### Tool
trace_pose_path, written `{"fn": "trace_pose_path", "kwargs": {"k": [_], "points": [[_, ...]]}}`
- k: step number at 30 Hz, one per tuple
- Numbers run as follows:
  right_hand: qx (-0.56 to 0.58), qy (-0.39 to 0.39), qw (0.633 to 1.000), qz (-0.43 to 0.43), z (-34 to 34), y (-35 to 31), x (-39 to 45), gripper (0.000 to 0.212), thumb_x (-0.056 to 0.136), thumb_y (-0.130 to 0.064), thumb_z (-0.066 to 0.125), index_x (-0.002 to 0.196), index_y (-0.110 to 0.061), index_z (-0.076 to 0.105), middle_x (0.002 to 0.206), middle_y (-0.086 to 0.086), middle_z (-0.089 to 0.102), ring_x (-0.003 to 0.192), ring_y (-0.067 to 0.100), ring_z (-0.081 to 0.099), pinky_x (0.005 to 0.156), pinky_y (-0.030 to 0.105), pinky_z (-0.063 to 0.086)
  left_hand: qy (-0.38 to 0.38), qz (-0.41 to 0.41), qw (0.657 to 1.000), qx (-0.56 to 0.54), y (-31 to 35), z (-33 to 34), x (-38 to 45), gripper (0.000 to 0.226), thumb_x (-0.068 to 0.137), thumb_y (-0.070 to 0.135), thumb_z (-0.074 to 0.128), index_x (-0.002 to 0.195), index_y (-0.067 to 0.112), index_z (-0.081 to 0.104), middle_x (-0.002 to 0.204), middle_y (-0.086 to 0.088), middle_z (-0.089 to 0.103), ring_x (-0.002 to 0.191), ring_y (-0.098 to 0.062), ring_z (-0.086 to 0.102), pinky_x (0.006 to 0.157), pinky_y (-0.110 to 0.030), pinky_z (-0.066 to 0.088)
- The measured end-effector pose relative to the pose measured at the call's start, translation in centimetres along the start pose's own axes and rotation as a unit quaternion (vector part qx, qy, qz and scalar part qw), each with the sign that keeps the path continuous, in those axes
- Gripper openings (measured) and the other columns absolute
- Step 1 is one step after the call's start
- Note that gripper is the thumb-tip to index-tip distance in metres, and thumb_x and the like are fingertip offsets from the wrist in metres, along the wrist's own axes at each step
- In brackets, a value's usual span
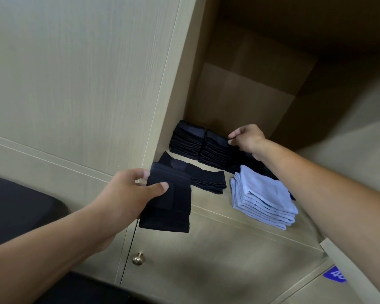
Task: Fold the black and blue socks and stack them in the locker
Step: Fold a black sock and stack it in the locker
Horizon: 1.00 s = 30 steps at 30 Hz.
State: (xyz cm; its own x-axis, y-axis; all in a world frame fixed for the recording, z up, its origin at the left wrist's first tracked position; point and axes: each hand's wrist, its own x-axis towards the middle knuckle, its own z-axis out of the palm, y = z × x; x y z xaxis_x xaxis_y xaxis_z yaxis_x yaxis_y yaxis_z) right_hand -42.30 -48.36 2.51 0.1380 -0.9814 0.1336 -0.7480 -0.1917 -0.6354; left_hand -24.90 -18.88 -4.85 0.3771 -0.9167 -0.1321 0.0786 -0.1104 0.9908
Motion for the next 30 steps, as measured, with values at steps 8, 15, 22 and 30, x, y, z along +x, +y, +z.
{"fn": "trace_pose_path", "kwargs": {"k": [8, 15, 22, 30], "points": [[-0.003, 0.008, 0.995, -0.1, -0.5, -1.1, -4.5, 0.006, 0.091, -0.013, 0.07, 0.091, -0.018, 0.073, 0.09, 0.0, 0.07, 0.085, 0.013, 0.063, 0.076, 0.021, 0.045, 0.002, -0.003, 1.0, -0.007, 0.0, -0.1, 0.2, 0.006, 0.093, 0.018, 0.072, 0.09, 0.015, 0.069, 0.077, -0.003, 0.078, 0.078, -0.021, 0.077, 0.078, -0.043, 0.062], [0.019, -0.122, 0.984, -0.13, 0.1, -1.9, -15.0, 0.014, 0.095, -0.038, 0.066, 0.094, -0.026, 0.073, 0.079, -0.002, 0.071, 0.059, -0.001, 0.058, 0.068, 0.028, 0.049, -0.026, -0.003, 1.0, -0.005, 0.5, 0.2, -0.3, 0.005, 0.095, 0.017, 0.07, 0.095, 0.013, 0.068, 0.083, -0.005, 0.079, 0.078, -0.019, 0.077, 0.062, -0.029, 0.059], [0.116, -0.269, 0.947, -0.129, 0.4, -1.7, -20.5, 0.036, 0.094, -0.036, 0.07, 0.128, -0.034, 0.061, 0.112, -0.01, 0.072, 0.105, 0.005, 0.069, 0.1, 0.027, 0.051, -0.104, 0.029, 0.994, 0.036, 1.1, 0.6, -1.3, 0.011, 0.096, 0.011, 0.065, 0.106, 0.011, 0.072, 0.089, -0.009, 0.079, 0.081, -0.023, 0.078, 0.061, -0.024, 0.059], [0.184, -0.273, 0.939, -0.099, 0.7, -0.4, -21.0, 0.029, 0.093, -0.014, 0.071, 0.12, -0.025, 0.07, 0.112, -0.001, 0.076, 0.113, 0.013, 0.068, 0.113, 0.04, 0.044, -0.07, 0.005, 0.997, -0.015, 1.2, 0.3, -1.4, 0.017, 0.091, 0.02, 0.073, 0.107, 0.012, 0.073, 0.096, -0.014, 0.078, 0.089, -0.028, 0.077, 0.081, -0.04, 0.06]]}}
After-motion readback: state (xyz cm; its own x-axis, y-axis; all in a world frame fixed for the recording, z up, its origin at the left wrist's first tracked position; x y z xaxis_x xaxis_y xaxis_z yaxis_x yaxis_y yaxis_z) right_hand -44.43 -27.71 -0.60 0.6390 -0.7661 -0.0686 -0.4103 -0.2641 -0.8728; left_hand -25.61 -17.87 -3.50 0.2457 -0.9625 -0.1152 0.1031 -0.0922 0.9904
